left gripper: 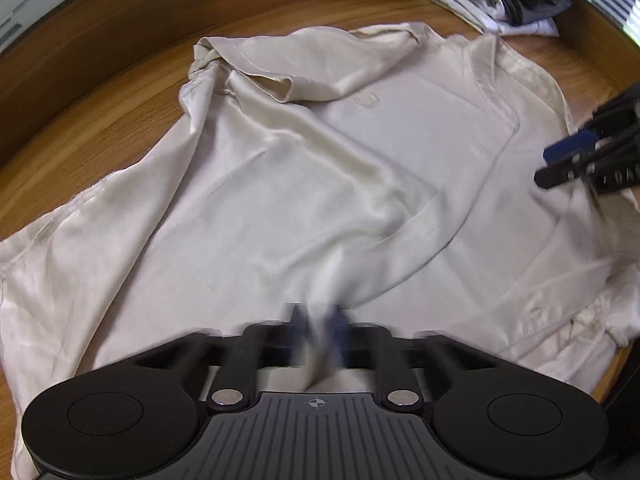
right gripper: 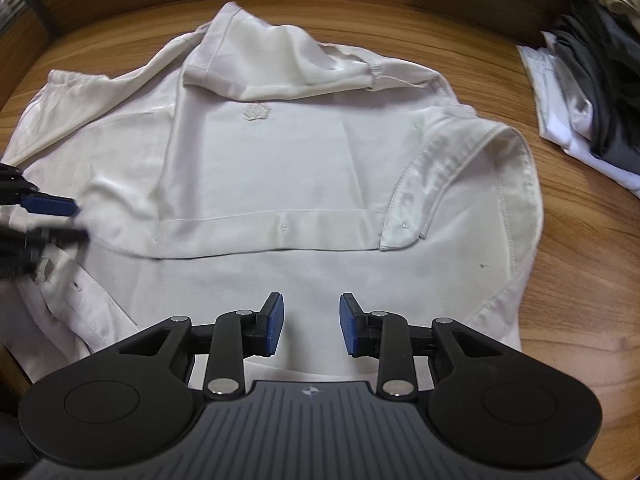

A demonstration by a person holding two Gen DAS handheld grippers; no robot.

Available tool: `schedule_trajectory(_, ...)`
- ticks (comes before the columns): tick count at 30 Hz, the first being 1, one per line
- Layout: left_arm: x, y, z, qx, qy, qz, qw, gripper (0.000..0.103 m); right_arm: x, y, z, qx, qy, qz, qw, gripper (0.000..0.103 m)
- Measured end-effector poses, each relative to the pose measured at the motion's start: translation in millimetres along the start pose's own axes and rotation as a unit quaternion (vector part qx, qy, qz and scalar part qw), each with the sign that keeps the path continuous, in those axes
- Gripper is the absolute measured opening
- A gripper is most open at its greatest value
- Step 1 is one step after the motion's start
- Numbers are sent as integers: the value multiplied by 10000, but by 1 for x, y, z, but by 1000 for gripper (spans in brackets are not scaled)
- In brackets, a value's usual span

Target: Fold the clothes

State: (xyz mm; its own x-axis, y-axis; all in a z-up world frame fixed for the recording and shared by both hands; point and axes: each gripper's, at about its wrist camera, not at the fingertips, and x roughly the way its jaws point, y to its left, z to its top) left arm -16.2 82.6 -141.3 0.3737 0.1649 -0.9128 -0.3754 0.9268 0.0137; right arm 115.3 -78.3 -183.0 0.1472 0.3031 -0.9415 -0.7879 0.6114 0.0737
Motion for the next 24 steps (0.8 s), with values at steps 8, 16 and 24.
schedule_trajectory(8, -25, 32, 34, -387, -499, 252, 9977, 12, 4, 20, 22, -287, -67, 397, 9988, 36)
schedule_trajectory(16, -62, 76, 92, -732, -1132, 517, 9895, 12, 22, 75, 61, -651, -264, 1199, 9903, 36)
schedule_trajectory(24, -80, 123, 131, -1167, -1586, 895, 9763, 12, 49, 93, 117, -799, -588, 867, 9913, 36)
